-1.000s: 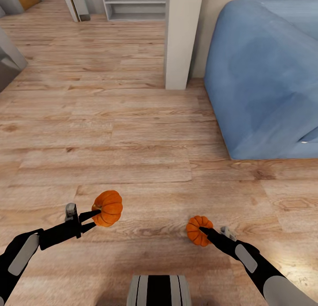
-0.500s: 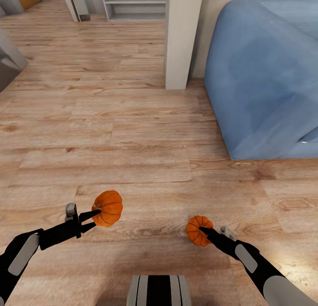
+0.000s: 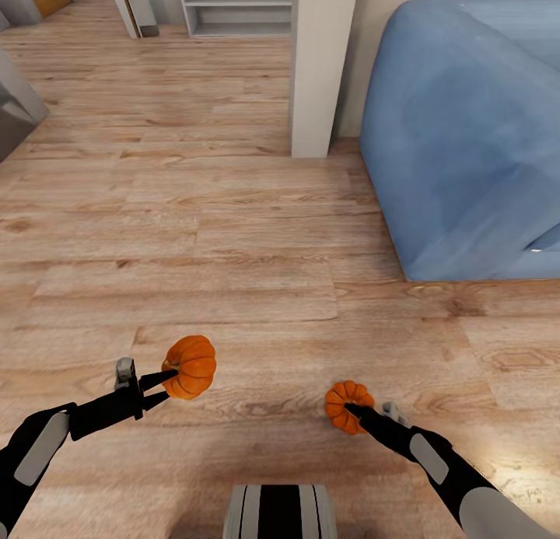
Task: Place each of the two pumpkins and all three candles from the living room inside a cabinet in the living room (use any cabinet), then make sure every cabinet is closed, and position the cauldron so it is next to a table in the living room.
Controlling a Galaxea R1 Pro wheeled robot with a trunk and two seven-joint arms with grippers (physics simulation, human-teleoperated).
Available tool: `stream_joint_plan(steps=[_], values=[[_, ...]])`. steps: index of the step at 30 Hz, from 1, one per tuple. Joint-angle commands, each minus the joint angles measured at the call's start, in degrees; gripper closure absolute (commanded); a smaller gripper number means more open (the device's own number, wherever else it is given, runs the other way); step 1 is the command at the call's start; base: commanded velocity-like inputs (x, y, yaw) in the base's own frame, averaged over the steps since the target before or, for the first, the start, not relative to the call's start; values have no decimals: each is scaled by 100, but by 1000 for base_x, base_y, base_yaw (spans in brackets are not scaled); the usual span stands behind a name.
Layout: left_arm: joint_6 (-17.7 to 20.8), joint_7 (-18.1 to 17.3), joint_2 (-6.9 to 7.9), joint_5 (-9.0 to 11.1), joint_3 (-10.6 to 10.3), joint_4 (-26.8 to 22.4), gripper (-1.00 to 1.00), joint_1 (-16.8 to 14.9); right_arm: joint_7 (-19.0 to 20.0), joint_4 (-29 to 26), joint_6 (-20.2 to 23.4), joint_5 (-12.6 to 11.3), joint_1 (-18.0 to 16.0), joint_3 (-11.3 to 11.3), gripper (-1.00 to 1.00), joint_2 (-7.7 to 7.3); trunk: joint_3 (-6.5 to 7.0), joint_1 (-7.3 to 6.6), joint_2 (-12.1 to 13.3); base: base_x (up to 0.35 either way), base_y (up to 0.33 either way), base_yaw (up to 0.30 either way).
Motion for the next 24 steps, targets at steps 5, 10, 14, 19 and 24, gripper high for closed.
stream_joint_plan(steps=[5,10,14,19,24], values=[[23,-12,-1,-1,2,6,100,-4,58,91,5,38,4,73,-100,13,-4,1,0,0,0,0],[23,-12,-1,-1,2,6,100,-4,162,91,5,38,4,75,-100,12,-4,1,0,14,0,0],[23,-12,-1,-1,2,1,100,-5,187,91,2,40,4,75,-100,12,-4,1,0,8,0,0],[23,-12,-1,-3,2,0,100,-7,190,91,-3,39,4,75,-100,12,-4,1,0,1,0,0],[23,-12,-1,-10,2,0,100,-5,190,91,-3,40,4,75,-100,12,-4,1,0,0,0,0]])
